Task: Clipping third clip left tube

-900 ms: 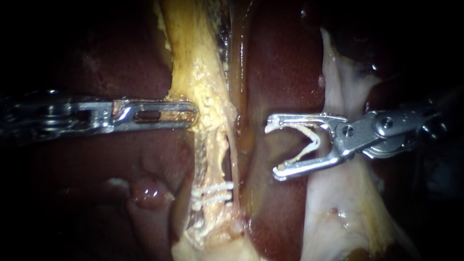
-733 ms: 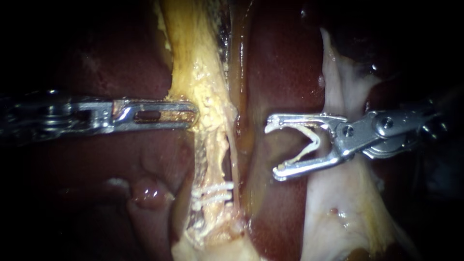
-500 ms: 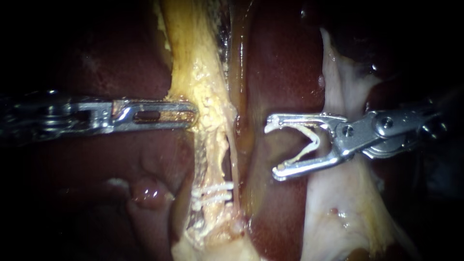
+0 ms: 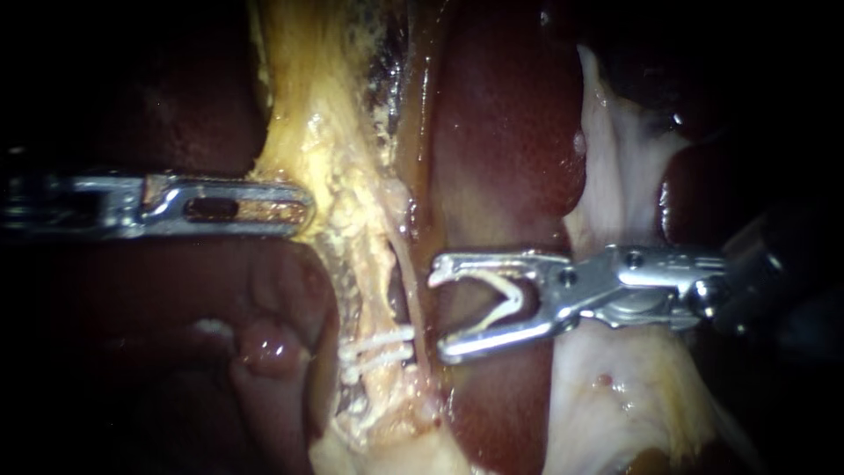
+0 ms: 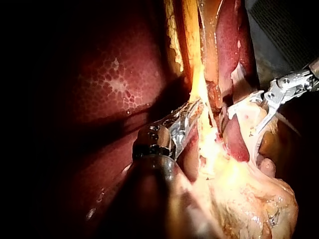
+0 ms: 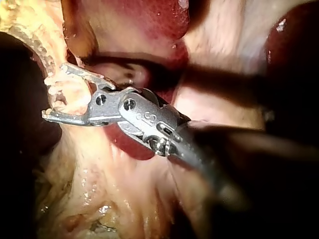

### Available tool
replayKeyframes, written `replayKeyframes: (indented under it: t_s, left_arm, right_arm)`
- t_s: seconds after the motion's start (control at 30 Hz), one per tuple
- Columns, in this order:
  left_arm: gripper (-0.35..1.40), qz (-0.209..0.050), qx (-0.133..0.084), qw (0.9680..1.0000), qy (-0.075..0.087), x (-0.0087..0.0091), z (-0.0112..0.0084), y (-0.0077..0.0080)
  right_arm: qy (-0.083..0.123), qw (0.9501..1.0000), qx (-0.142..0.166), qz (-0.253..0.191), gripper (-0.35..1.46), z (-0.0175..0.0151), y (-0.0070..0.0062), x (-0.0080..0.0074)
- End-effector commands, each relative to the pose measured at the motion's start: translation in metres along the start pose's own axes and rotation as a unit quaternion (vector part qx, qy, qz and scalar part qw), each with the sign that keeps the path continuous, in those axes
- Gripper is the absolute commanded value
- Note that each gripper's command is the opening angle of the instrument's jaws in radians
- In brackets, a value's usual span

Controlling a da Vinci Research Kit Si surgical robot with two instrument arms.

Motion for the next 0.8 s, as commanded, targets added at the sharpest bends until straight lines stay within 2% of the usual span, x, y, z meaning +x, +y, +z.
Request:
replayKeyframes:
  t_s: [0.03,0.27,0.43,0.67,0.8]
  left_arm:
    - [-0.35,-0.004,0.002,1.0000,-0.003,-0.0001,-0.0003,-0.0003]
    - [-0.35,-0.003,0.003,1.0000,-0.003,0.0001,-0.0011,-0.0013]
    - [-0.35,-0.001,0.004,1.0000,-0.004,0.0001,-0.0013,-0.0016]
    - [-0.35,-0.001,0.004,1.0000,-0.004,0.0003,-0.0014,-0.0019]
    - [-0.35,-0.001,0.004,1.0000,-0.004,0.0003,-0.0014,-0.0021]
  right_arm:
    - [-0.002,1.0000,0.004,0.007,0.60,0.0006,0.0004,-0.0004]
    - [-0.011,0.9995,0.011,0.026,0.57,0.0024,0.0028,-0.0018]
    - [-0.018,0.9995,0.008,0.027,0.56,0.0027,0.0042,-0.0020]
    - [-0.016,0.9995,-0.005,0.027,0.56,0.0031,0.0054,-0.0020]
    - [-0.030,0.9991,-0.013,0.028,0.56,0.0032,0.0059,-0.0020]
